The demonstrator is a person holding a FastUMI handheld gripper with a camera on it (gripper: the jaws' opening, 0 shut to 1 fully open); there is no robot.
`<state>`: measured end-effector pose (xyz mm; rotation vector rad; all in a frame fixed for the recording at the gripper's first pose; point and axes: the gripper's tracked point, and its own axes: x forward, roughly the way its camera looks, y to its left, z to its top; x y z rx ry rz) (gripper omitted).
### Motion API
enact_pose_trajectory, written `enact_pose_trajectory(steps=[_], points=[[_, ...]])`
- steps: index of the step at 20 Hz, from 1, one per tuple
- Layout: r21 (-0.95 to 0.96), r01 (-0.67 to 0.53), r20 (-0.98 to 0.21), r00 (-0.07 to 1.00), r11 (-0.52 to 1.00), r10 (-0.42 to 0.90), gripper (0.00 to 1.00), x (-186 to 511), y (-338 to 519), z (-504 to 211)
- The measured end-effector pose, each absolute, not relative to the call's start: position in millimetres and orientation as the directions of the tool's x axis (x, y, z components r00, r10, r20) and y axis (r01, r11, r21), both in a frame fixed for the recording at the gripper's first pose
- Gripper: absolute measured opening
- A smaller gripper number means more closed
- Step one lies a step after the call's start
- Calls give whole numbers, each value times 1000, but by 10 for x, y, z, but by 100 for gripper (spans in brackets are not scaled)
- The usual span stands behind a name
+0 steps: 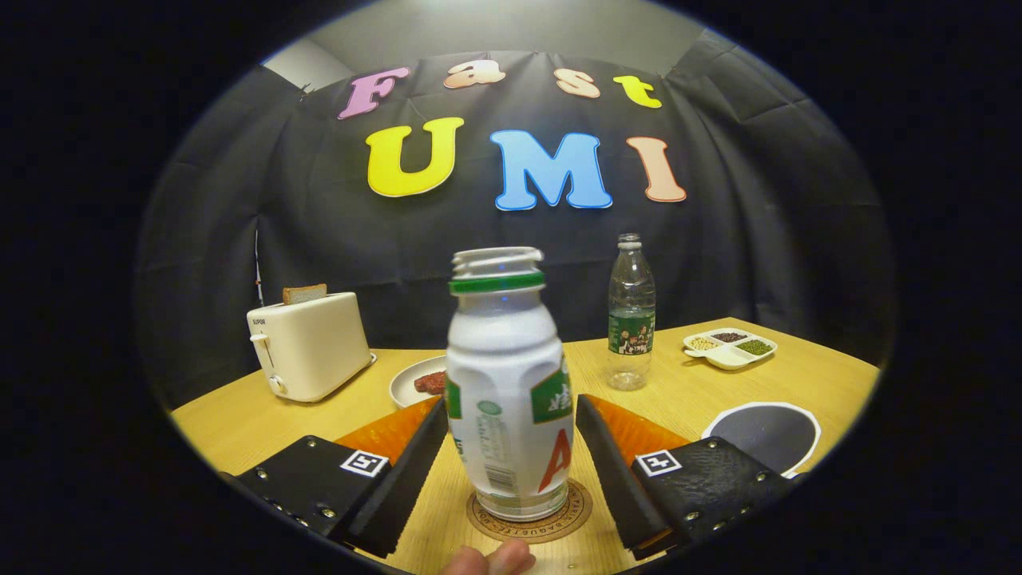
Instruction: Take the bottle from table, then pour the juice into the cup, finally place the bottle on the coaster
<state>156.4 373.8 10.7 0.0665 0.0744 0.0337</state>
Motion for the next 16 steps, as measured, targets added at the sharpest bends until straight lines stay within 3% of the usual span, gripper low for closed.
enact_pose_trajectory(steps=[8, 16], points=[[96, -50, -24, 998, 994, 52, 97, 1328, 3725, 343], [80, -135, -20, 990, 988, 137, 97, 579, 3737, 483]])
